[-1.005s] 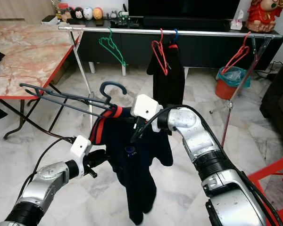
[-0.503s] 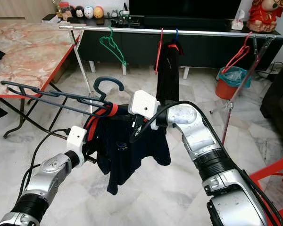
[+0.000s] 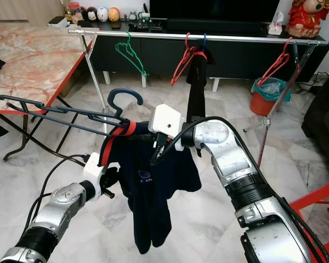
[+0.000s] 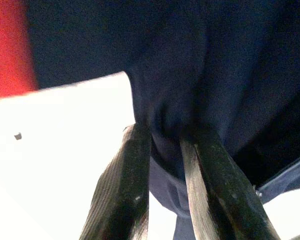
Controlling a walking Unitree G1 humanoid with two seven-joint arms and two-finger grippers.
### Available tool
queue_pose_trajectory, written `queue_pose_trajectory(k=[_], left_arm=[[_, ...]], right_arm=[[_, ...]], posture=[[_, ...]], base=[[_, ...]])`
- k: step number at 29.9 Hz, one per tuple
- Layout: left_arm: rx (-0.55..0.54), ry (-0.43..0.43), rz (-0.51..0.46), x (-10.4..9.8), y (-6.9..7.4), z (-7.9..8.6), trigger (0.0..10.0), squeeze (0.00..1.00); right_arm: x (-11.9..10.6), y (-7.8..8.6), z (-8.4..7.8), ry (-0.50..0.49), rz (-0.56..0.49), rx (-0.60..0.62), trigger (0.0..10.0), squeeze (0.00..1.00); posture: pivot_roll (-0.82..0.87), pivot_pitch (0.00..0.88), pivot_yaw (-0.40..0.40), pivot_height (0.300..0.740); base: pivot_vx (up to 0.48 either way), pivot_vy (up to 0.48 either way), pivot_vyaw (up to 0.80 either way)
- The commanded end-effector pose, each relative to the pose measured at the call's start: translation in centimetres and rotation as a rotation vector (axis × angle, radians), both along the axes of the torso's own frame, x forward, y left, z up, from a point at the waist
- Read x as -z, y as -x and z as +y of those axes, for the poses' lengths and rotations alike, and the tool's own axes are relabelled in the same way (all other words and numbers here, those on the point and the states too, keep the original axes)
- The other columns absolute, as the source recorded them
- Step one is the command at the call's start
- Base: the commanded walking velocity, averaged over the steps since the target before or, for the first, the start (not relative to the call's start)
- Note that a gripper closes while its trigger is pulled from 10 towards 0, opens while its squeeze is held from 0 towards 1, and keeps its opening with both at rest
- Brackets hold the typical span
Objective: Hang hanger
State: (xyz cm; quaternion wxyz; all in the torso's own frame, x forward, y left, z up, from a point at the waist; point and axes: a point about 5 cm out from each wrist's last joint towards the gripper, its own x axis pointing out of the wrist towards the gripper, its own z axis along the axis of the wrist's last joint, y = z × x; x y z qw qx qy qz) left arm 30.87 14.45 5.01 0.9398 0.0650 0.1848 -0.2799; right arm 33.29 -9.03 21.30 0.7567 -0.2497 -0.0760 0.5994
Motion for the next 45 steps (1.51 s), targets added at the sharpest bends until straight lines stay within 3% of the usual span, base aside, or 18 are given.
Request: queue_pose_trajectory(k=[1, 8, 16, 20, 27, 32, 37, 45], left_arm=[[0.035, -0.03, 0.035, 0.5, 0.3, -0.2, 10.0, 0.0], [0.032, -0.02, 0.03, 0.4, 0.2, -0.3, 10.0, 0.0], [-0.113, 0.058, -0.107, -1.6, -1.3, 0.6, 10.0, 0.0], [-0.069, 0.075, -0.085, -1.3, -1.0, 0.2, 10.0, 0.0], [0.136, 0.12, -0.001, -0.5, 1.1, 0.1, 10.0, 0.0], [0.154, 0.082, 0.022, -0.3, 1.6, 1.5, 10.0, 0.0], [0.151, 0.05, 0.023, -0.2, 2.3, 3.4, 10.0, 0.0], [0.18, 0.09, 0.016, -0.6, 2.8, 3.6, 10.0, 0.0]], right_arm=[[-0.8, 0.4, 0.0, -0.022, -0.02, -0.031, 10.0, 0.0], [-0.4, 1.6, -0.1, 0.022, 0.019, -0.123, 10.0, 0.0], [0.1, 2.5, -0.4, 0.06, 0.057, -0.178, 10.0, 0.0], [0.1, 2.6, -0.4, 0.059, 0.063, -0.183, 10.0, 0.0], [0.6, 2.4, -1.1, 0.094, 0.082, -0.178, 10.0, 0.0], [1.3, 2.3, -1.9, 0.163, 0.087, -0.169, 10.0, 0.0], [2.9, 2.4, -3.4, 0.314, 0.109, -0.17, 10.0, 0.0], [2.3, 2.4, -3.6, 0.302, 0.108, -0.192, 10.0, 0.0]], posture=[[0.07, 0.0, 0.0, 0.74], [0.06, 0.0, -0.001, 0.74], [0.06, 0.0, -0.001, 0.74], [0.06, 0.0, 0.0, 0.74], [0.07, 0.0, 0.0, 0.74], [0.07, 0.0, 0.001, 0.74], [0.07, 0.0, 0.0, 0.74], [0.07, 0.0, -0.002, 0.74]], base=[[0.0, 0.0, 0.0], [0.0, 0.0, 0.0], [0.0, 0.0, 0.0], [0.0, 0.0, 0.0], [0.0, 0.0, 0.0], [0.0, 0.0, 0.0], [0.0, 0.0, 0.0], [0.0, 0.0, 0.0]])
